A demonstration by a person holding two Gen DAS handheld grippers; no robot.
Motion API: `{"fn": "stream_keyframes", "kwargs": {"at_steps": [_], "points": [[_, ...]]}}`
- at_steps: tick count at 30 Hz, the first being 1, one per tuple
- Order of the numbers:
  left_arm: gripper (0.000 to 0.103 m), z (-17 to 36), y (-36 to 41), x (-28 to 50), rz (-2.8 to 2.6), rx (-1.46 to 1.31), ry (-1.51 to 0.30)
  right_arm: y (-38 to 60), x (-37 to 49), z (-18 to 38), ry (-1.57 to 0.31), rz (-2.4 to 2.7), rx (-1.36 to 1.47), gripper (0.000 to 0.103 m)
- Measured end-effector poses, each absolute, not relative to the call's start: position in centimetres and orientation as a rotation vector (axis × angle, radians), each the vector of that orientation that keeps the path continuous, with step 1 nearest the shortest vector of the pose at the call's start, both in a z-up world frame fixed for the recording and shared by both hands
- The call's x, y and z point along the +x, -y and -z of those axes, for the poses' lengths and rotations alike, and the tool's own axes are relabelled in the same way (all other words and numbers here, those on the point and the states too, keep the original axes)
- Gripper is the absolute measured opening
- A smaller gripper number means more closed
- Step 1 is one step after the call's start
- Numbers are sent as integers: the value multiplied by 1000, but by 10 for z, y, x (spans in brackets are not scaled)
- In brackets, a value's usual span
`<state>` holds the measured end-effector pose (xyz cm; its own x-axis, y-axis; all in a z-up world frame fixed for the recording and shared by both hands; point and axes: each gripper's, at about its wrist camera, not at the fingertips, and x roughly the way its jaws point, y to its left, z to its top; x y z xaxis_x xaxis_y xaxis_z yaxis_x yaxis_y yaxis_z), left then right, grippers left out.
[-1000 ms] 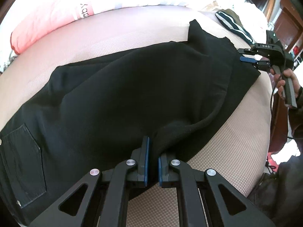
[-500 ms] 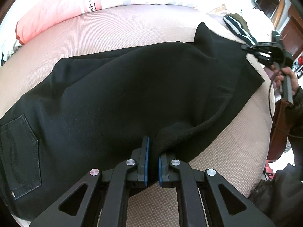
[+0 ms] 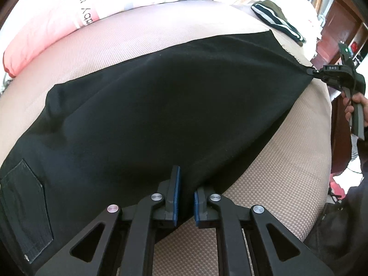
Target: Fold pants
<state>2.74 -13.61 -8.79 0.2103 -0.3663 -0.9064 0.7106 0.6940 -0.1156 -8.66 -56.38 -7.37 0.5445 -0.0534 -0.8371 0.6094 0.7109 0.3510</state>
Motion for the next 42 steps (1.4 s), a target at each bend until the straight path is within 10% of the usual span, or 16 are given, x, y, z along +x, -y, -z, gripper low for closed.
{"fn": "stream_keyframes", "kwargs": {"at_steps": [10, 14, 20, 33, 42], "points": [[17, 88, 131, 31, 768, 305, -1155, 553, -75, 68, -1001, 460, 590, 15], [50, 77, 123, 34, 801, 226, -1204, 560, -74, 53, -1009, 496, 547, 25], [60, 39, 102, 39, 837, 146, -1074, 586, -34, 23, -964, 366, 517, 25], [60, 60, 38, 120, 371, -61, -1042, 611, 88, 62, -1094, 134, 545, 25], [60, 77, 38, 134, 320, -36, -1070, 592, 92, 55, -1054, 127, 415, 1]]}}
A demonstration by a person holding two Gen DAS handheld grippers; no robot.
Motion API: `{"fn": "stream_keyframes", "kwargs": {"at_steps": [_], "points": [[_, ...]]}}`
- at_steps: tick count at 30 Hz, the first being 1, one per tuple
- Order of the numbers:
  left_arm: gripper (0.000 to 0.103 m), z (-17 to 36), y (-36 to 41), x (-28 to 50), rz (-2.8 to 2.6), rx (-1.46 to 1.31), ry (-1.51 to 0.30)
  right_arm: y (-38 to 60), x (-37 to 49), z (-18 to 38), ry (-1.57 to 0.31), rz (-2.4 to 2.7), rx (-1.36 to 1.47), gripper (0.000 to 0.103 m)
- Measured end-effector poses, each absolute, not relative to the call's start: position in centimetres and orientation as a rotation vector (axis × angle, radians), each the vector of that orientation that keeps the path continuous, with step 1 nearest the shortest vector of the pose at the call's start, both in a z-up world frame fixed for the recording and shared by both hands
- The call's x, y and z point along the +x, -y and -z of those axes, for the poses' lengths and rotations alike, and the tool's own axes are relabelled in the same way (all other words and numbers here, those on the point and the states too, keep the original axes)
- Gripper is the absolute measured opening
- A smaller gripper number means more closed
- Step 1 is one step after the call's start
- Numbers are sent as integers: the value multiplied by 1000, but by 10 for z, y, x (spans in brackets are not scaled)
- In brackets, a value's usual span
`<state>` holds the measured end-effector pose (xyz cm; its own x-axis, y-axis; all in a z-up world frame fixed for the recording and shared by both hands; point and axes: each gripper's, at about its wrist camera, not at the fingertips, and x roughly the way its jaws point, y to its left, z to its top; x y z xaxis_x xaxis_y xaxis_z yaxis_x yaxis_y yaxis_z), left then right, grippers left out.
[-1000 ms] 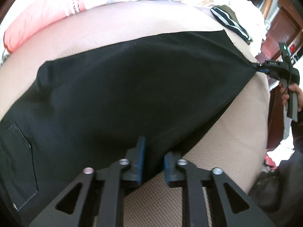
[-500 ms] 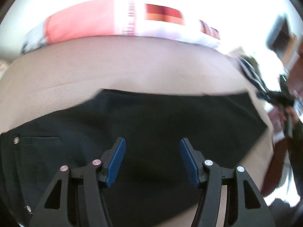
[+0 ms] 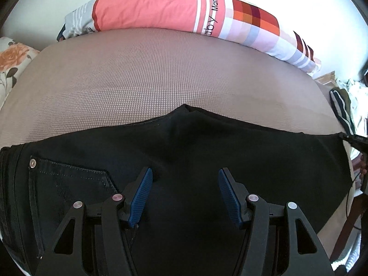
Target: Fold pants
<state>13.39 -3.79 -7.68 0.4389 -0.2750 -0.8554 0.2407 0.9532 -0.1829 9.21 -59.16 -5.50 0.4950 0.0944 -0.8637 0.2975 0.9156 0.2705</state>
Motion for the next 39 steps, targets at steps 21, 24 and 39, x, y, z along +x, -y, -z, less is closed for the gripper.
{"fn": "stream_keyframes", "kwargs": {"at_steps": [21, 24, 39], "points": [[60, 85, 21, 158, 307, -60, -1062, 545, 95, 15, -1017, 204, 297, 7], [60, 71, 8, 150, 300, -76, -1040, 480, 117, 6, -1050, -2, 231, 13], [61, 60, -114, 138, 148, -132, -1070, 178, 220, 59, -1288, -799, 25, 25]]}}
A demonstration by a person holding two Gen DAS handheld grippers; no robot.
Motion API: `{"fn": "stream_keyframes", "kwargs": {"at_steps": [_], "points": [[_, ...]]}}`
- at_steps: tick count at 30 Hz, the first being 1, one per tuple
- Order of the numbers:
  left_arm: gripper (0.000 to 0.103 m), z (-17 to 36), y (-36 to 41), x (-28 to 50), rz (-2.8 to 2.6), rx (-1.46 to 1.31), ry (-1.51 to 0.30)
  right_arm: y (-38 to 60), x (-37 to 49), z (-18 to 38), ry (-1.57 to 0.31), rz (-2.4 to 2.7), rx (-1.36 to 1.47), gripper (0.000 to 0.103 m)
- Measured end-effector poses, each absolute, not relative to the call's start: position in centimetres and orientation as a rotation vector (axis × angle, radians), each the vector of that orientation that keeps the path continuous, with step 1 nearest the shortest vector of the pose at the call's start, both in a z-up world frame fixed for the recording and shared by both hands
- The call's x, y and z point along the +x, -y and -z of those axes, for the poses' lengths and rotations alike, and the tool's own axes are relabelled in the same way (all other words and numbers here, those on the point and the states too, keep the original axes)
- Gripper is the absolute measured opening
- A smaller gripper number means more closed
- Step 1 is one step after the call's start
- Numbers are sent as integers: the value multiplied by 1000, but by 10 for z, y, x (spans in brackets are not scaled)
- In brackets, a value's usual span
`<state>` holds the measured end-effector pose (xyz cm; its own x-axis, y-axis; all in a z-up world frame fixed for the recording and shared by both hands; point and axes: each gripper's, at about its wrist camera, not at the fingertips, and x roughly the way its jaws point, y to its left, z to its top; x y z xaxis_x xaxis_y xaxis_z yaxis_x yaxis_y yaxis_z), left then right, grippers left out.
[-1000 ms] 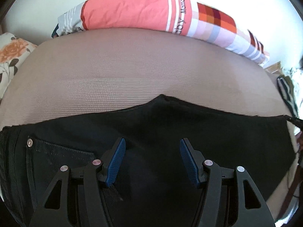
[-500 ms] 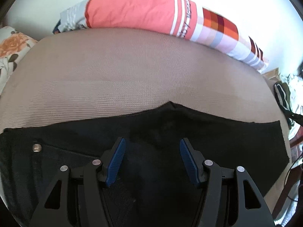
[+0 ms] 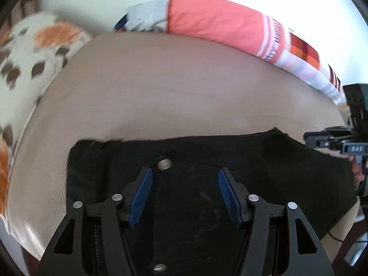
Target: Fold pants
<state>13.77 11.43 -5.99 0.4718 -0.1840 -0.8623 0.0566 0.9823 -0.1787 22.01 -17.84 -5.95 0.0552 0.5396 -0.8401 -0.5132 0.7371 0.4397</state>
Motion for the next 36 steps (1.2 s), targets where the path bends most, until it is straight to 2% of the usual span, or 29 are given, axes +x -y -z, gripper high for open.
{"fn": "stream_keyframes", "kwargs": {"at_steps": [8, 25, 27, 28, 33, 36], "points": [[61, 69, -133, 134, 189, -159, -1058, 133, 241, 84, -1365, -868, -81, 26], [61, 73, -132, 129, 226, -111, -1001, 129, 245, 96, -1433, -994, -61, 28], [62, 73, -131, 129, 223, -102, -999, 129, 247, 95, -1428, -984, -44, 23], [62, 72, -130, 129, 220, -97, -1000, 130, 251, 94, -1414, -975, -1, 11], [61, 71, -130, 133, 208, -101, -999, 130, 248, 82, -1318, -895, 0, 6], [55, 76, -127, 139, 179, -65, -984, 130, 248, 88, -1292, -821, -30, 5]]}}
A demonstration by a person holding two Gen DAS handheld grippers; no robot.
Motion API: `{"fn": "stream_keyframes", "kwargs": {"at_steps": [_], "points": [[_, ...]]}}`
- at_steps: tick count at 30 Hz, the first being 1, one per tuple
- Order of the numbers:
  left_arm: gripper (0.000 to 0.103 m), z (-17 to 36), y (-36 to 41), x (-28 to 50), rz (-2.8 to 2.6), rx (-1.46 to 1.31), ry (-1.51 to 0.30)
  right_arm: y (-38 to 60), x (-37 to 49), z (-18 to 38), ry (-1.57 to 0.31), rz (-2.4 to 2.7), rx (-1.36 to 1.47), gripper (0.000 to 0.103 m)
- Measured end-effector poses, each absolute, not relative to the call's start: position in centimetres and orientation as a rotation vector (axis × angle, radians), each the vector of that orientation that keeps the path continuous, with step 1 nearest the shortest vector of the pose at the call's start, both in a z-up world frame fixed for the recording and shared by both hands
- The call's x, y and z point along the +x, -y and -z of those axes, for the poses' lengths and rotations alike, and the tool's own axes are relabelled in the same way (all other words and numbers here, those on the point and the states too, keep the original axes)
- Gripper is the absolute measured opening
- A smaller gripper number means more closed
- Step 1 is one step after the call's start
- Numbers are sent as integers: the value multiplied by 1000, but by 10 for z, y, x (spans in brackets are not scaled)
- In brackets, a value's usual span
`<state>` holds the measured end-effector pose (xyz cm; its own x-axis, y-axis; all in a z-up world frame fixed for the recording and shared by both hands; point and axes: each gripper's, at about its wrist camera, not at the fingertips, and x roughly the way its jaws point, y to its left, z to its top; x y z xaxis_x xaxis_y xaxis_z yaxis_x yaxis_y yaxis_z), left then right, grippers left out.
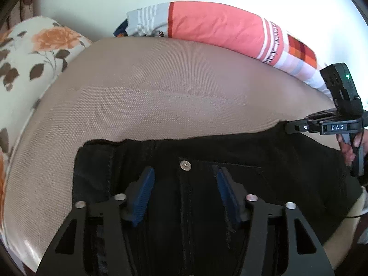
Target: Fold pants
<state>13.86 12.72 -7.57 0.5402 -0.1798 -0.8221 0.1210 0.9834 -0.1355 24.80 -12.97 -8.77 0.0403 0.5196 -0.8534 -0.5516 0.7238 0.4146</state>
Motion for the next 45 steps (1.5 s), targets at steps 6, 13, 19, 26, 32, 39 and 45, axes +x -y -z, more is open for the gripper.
{"fn": "stream_keyframes", "kwargs": {"at_steps": [6, 13, 19, 26, 32, 39, 45], "points": [[55, 81, -116, 144, 157, 28, -969, 126, 246, 93, -1271, -763, -72, 12], [55, 50, -93, 137, 206, 18, -918, 165, 222, 42, -1153, -585, -7, 24], [55, 36, -14, 150, 423, 104, -887, 233, 173, 35, -1147, -355, 23, 31], [55, 66, 60, 177, 529, 103, -960, 279, 141, 60, -1185, -153, -14, 31], [55, 93, 77, 200, 468, 100, -988, 302, 138, 71, -1145, -67, -65, 27], [55, 93, 91, 191, 429, 205, -967, 351, 144, 66, -1137, -55, 59, 33], [56, 71, 72, 164, 451, 45, -1005, 417, 118, 36, -1129, -137, 286, 35]]}}
